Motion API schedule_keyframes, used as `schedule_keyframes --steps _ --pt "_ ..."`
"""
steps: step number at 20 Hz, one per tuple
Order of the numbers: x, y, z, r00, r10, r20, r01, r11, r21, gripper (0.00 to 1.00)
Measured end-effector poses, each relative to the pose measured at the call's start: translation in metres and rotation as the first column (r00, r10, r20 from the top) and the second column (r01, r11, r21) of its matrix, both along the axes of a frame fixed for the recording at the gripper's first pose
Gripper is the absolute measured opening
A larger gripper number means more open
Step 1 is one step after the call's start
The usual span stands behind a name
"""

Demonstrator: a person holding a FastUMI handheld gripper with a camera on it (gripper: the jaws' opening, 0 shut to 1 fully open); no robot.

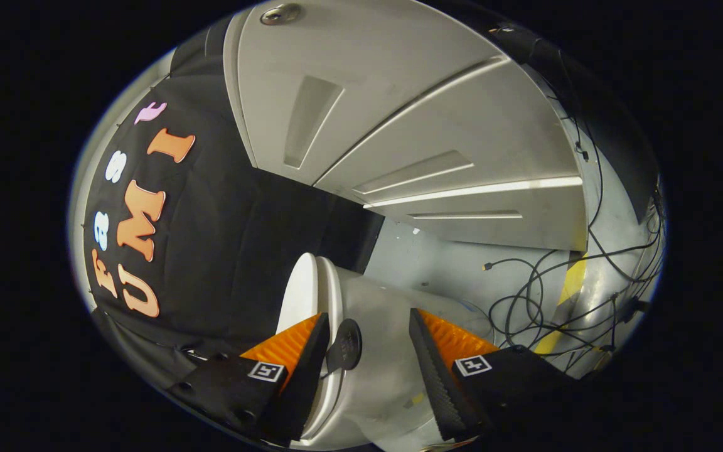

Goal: Open the toilet lid.

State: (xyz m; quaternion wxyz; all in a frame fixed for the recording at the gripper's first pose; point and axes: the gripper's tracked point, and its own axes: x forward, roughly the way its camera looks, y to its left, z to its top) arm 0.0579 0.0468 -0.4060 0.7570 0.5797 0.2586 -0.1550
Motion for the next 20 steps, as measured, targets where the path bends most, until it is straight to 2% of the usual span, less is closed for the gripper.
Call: schedule_keyframes --steps 4,5,7,9,10,11,12,13,20 --pt "0.012 0.018 0.012 0.997 0.051 0.06 -0.052 0.998 0.022 0.67" --pt "0.012 0.021 0.013 0.995 0.077 0.064 -0.078 0.997 0.013 0.58" --pt "0.016 0.017 0.006 0.996 0.064 0.059 -0.065 0.998 0.014 0.42" --pt "0.015 0.017 0.007 0.997 0.048 0.068 -0.054 0.995 0.081 0.28" --pt "0.017 0.017 0.009 0.996 0.046 0.072 -0.055 0.989 0.139 0.28" --pt "0.016 0.019 0.012 0.997 0.028 0.074 -0.04 0.986 0.163 0.21" --pt "0.019 0.016 0.014 0.995 0.027 0.092 -0.042 0.985 0.167 0.2" --pt "0.019 0.014 0.015 0.995 0.024 0.1 -0.041 0.986 0.164 0.1" --pt "0.022 0.017 0.035 0.993 0.095 0.074 -0.093 0.995 -0.033 0.08"
